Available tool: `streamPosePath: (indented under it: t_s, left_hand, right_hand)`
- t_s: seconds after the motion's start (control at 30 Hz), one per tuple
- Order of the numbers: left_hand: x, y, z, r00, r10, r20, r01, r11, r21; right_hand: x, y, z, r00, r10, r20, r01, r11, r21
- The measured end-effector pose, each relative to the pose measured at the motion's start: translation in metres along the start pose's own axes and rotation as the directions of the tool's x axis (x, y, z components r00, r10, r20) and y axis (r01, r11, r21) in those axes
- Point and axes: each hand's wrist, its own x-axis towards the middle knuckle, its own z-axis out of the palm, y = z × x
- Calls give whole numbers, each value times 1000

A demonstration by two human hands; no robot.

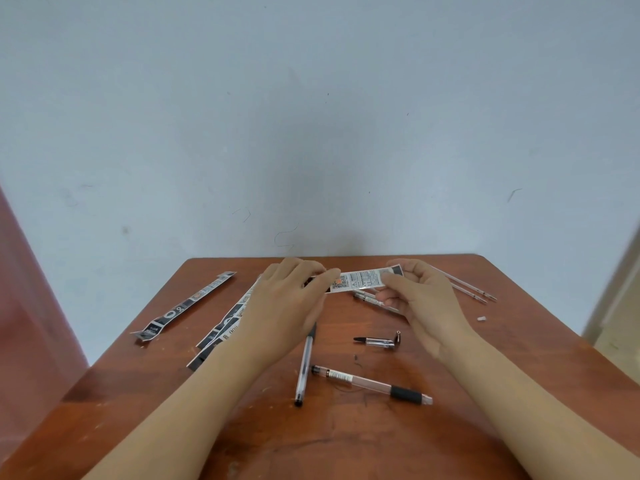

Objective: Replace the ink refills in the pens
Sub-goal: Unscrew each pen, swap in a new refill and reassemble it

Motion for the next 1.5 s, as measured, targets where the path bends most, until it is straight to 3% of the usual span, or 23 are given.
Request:
streamPosePath:
  t_s: [0.2,0.4,0.53,0.67,1.2,1.5]
  left_hand:
    - [0,6,-3,982,-126,140,136,988,-67]
    - [3,12,-9,964,-194,182,224,961,-161]
    - [3,11,-10,950,-228,215,264,952,-156]
    - [4,13,-11,956,-187,227,226,961,-159]
    - [3,11,-12,936,-246,251,292,942,-165]
    - [3,9,-13,936,-269,227,311,934,-178]
  right_hand:
    - [-4,0,3,994,-44,104,48,998,-37]
    - [-5,1,6,989,-73,125,90,987,-133]
    - [-7,3,6,971,-193,140,236,855,-462]
    - [-10,6,8,949,-243,199,315,745,-588]
    - [-1,3,2,963,-263,65,261,839,-478]
    - [2,-8,-10,943,-333,-1,302,858,-416]
